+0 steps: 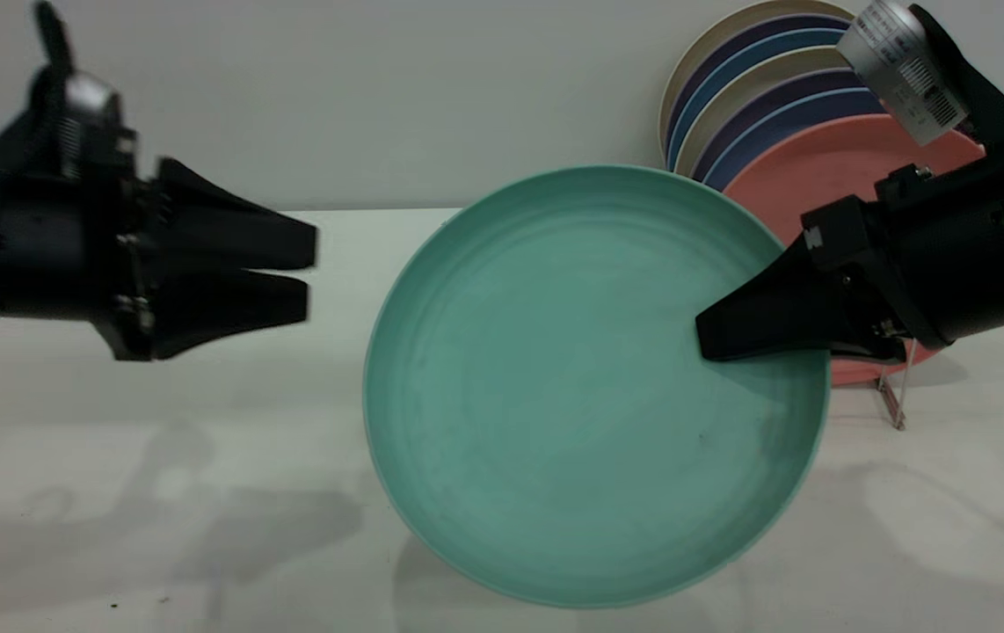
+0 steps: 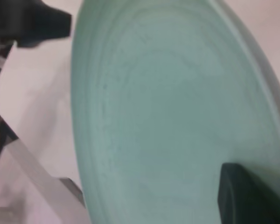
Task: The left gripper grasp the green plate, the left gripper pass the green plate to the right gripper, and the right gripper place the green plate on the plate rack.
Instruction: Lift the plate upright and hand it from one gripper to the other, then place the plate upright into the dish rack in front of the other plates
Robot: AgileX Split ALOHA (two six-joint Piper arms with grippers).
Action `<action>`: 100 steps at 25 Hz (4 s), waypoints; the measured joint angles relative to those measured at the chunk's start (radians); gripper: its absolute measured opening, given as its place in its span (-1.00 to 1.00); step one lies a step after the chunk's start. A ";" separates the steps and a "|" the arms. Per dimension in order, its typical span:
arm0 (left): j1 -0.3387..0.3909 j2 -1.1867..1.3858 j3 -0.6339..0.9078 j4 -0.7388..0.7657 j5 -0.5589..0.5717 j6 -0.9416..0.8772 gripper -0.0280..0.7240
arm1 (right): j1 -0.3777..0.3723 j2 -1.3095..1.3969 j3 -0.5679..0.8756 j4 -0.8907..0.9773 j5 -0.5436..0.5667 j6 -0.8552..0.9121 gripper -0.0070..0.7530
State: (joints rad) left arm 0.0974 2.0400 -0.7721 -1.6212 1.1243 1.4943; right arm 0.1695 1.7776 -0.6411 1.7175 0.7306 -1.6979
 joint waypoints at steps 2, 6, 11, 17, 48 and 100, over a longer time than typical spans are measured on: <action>0.025 0.000 0.000 0.011 0.004 -0.019 0.44 | 0.000 0.000 0.000 -0.009 -0.021 -0.044 -0.73; 0.060 0.000 0.000 0.059 -0.014 -0.077 0.44 | 0.000 -0.024 -0.001 -0.094 -0.066 -0.182 -0.73; 0.068 0.000 0.000 0.107 -0.102 -0.128 0.44 | 0.000 -0.136 -0.042 -0.349 -0.134 -0.189 -0.73; 0.069 0.000 0.000 0.108 -0.117 -0.132 0.44 | 0.000 -0.259 -0.124 -0.788 -0.204 0.048 -0.73; 0.069 0.000 0.000 0.108 -0.193 -0.136 0.45 | 0.000 -0.188 -0.629 -1.557 -0.086 0.406 -0.73; 0.069 0.000 0.000 0.108 -0.193 -0.136 0.45 | 0.000 0.004 -0.690 -1.555 -0.091 0.362 -0.13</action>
State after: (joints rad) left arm 0.1659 2.0400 -0.7721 -1.5131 0.9313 1.3580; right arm 0.1695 1.7818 -1.3312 0.1629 0.6395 -1.3355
